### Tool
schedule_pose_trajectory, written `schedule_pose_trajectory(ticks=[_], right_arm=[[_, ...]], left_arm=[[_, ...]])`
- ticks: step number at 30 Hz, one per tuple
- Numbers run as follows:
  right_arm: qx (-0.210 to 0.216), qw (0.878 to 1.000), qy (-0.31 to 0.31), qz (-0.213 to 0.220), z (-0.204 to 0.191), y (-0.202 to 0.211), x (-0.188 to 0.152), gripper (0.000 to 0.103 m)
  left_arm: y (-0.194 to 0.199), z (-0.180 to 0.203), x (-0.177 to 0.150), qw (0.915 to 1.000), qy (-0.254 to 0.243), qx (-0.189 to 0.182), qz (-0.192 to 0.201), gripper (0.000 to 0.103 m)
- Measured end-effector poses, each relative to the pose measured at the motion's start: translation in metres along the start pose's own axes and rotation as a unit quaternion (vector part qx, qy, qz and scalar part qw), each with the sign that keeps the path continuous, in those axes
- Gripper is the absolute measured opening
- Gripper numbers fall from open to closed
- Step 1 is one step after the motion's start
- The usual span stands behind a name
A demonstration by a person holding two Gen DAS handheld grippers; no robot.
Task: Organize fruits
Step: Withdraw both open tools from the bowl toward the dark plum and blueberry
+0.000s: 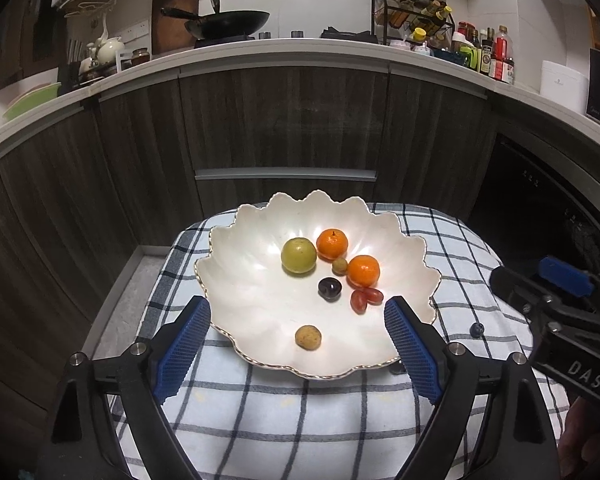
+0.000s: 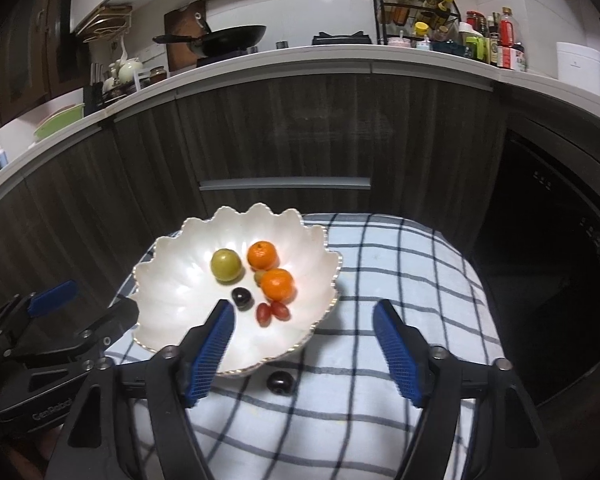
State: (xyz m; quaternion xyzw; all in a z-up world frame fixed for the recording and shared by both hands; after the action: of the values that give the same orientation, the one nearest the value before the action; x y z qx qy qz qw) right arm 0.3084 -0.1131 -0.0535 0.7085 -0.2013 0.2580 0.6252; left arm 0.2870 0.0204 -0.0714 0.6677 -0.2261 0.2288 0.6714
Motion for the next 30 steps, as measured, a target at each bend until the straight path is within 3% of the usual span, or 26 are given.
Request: schedule_pose_trajectory(ticks=[21,30], right_arm=[[-0.024,1.0,0.005,0.014,0.055,0.014,-0.009,0.081],[-0.024,1.0,0.01,0.014,0.067,0.014,-0.016,0.081]], left_arm=[[0.007,0.043,-0.015,0.9992,0.038,0.011,-0.003,0.1],[0.004,0.052,-0.024,0.9982,0.055,0.02,-0.011,0.1]])
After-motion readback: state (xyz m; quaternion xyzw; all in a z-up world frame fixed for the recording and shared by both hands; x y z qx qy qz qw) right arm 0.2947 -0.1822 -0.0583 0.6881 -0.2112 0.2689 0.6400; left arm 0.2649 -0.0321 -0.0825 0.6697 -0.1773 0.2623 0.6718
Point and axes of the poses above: each gripper's, at about its wrist camera, not at the fingertips, and y roughly against the way its jaws point, z to its right, x to its top, the point moved 6 cm from there along -y, roughly the way its jaws point, and after that the axes turned 13 degrees about -z, right-handed, at the moved point
